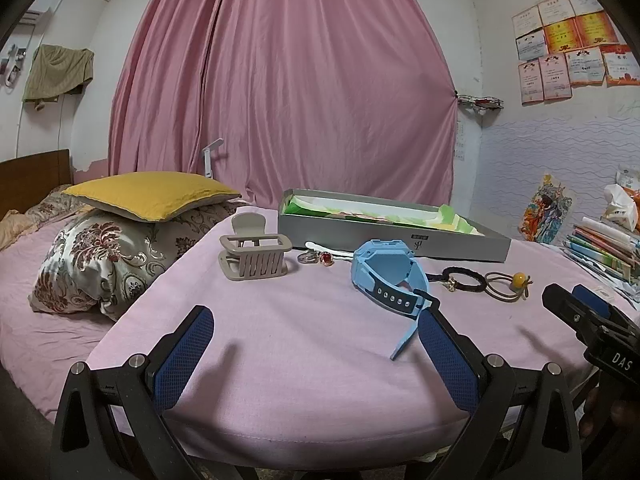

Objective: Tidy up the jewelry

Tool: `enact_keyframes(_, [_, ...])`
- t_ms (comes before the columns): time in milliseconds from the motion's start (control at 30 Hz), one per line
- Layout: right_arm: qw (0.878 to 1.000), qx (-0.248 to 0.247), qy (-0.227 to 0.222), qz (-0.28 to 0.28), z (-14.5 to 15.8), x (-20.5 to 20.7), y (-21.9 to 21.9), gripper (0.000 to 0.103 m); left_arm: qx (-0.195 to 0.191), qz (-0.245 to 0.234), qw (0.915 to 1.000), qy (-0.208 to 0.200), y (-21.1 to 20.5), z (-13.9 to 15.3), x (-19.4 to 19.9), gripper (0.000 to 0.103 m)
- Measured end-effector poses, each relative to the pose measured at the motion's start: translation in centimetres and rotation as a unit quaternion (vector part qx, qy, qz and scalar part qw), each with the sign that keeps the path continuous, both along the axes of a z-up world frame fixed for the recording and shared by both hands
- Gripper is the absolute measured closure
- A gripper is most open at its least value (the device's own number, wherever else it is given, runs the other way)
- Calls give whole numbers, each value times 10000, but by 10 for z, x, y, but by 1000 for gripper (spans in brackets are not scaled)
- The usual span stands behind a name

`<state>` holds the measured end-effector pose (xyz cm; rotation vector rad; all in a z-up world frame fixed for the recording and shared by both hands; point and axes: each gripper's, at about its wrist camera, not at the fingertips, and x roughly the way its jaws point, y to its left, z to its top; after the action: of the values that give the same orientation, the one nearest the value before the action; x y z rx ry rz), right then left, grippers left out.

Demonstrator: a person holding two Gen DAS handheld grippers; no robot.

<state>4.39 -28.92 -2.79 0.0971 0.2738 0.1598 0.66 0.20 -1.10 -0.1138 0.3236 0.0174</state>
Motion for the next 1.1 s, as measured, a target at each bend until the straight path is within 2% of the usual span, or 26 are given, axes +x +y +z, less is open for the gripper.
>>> enact_keyframes(1100, [10000, 9, 25, 14, -3, 1, 2, 1, 2, 18, 10000, 52, 2, -5, 1, 1])
